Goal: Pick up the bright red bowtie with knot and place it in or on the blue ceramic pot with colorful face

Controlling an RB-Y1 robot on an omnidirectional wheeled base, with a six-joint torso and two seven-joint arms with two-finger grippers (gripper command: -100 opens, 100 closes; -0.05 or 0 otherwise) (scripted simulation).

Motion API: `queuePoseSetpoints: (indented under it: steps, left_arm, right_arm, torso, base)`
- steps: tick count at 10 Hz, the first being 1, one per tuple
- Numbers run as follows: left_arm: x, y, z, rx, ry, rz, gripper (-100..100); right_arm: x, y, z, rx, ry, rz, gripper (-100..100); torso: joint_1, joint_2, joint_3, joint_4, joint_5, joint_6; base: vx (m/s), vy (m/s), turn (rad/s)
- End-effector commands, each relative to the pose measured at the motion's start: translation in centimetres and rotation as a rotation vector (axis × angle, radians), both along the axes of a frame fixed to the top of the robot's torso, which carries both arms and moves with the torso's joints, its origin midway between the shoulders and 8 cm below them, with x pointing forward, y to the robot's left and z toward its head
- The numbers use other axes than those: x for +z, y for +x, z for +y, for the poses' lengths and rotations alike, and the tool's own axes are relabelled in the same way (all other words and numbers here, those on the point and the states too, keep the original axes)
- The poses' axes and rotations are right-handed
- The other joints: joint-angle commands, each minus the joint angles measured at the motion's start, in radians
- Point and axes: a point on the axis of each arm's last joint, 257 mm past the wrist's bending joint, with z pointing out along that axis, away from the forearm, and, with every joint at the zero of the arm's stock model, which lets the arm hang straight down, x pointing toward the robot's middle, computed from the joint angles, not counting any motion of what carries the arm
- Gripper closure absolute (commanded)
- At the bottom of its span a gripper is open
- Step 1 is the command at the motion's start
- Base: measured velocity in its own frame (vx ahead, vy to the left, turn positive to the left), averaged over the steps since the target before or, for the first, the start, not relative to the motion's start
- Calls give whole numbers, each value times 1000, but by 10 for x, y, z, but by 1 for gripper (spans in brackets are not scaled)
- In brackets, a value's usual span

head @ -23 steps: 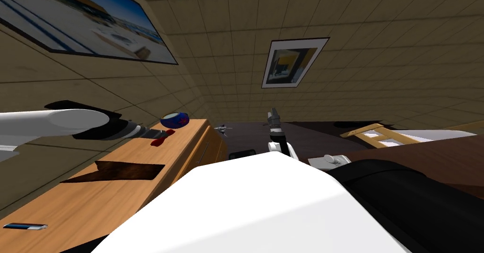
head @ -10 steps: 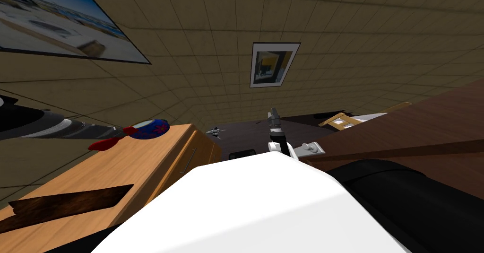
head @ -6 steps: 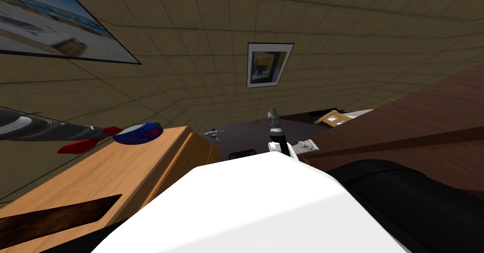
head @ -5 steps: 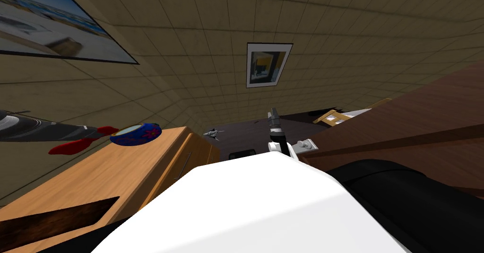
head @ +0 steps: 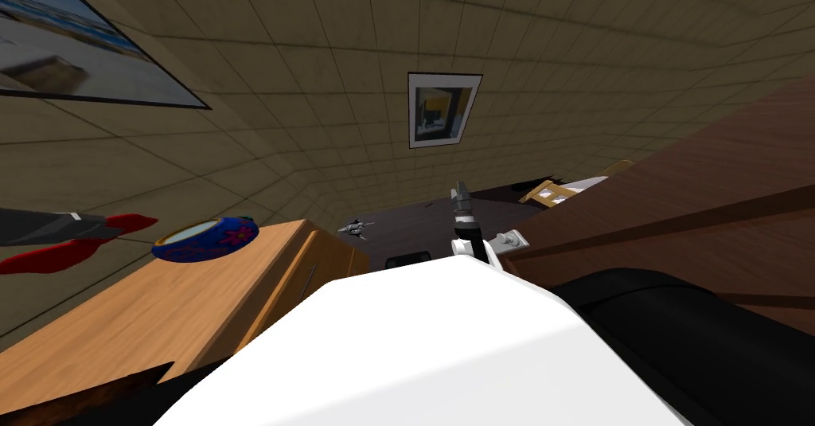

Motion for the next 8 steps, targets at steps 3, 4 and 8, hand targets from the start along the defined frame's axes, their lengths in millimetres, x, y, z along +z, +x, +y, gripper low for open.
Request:
queuePoseSetpoints:
  steps: [3, 4, 8]
  left_arm:
    - [9, -16, 14, 36, -12, -22, 100]
    - [12, -23, 19, 48, -19, -32, 100]
    - [15, -40, 29, 76, -50, -56, 100]
  right_arm:
    - [0, 0, 0, 0, 0, 0, 0]
    - [0, 0, 0, 0, 0, 0, 0]
    - [0, 0, 0, 0, 0, 0, 0]
  torso:
    - [2, 0, 0, 0, 0, 0]
    - [2, 1, 1, 0, 1, 0]
    - [7, -1, 0, 0, 2, 0]
  base:
    - [22, 39, -76]
    - [29, 40, -61]
    - [38, 81, -89]
